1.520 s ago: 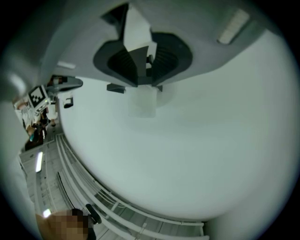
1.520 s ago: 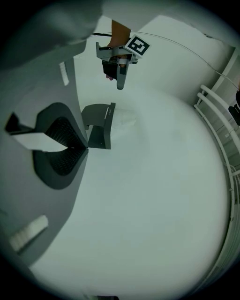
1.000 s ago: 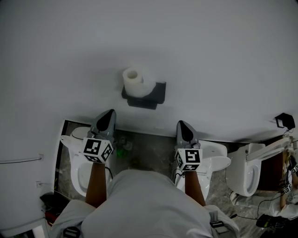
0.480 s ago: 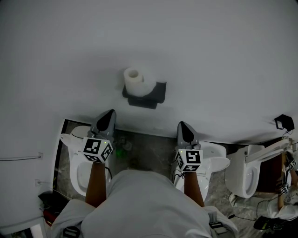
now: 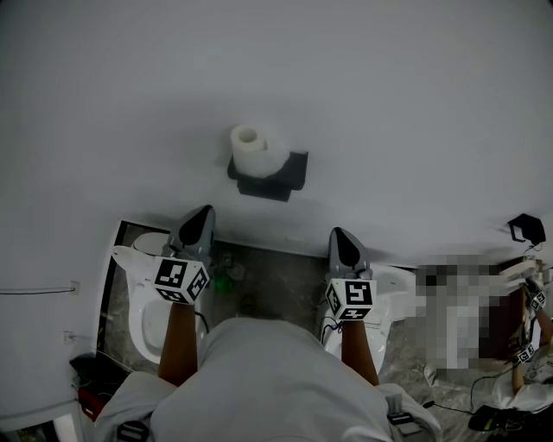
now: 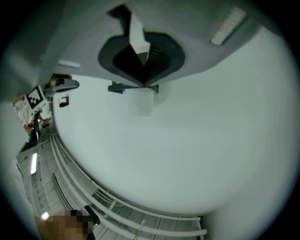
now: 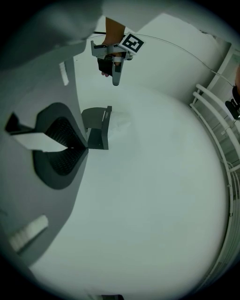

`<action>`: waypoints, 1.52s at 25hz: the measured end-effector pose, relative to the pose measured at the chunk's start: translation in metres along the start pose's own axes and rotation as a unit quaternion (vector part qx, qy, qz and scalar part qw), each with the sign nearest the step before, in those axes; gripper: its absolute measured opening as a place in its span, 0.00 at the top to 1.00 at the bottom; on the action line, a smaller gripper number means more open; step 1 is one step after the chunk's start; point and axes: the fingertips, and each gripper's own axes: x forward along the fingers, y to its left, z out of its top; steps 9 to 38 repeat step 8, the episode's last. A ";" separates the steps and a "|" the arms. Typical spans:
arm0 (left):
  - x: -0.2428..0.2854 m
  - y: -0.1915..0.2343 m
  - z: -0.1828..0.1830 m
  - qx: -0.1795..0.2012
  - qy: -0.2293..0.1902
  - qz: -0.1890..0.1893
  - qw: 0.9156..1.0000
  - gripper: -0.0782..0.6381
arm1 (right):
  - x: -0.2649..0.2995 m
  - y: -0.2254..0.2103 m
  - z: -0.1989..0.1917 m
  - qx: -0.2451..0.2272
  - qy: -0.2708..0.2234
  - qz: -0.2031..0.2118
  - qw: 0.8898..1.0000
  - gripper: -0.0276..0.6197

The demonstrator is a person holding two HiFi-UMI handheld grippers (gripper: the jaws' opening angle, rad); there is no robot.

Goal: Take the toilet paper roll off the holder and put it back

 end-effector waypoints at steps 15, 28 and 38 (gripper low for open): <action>-0.006 -0.001 0.000 -0.002 -0.002 0.004 1.000 0.89 | -0.004 0.003 0.001 0.000 0.003 0.007 1.000 0.96; -0.006 -0.001 0.000 -0.002 -0.002 0.004 1.000 0.89 | -0.004 0.003 0.001 0.000 0.003 0.007 1.000 0.96; -0.006 -0.001 0.000 -0.002 -0.002 0.004 1.000 0.89 | -0.004 0.003 0.001 0.000 0.003 0.007 1.000 0.96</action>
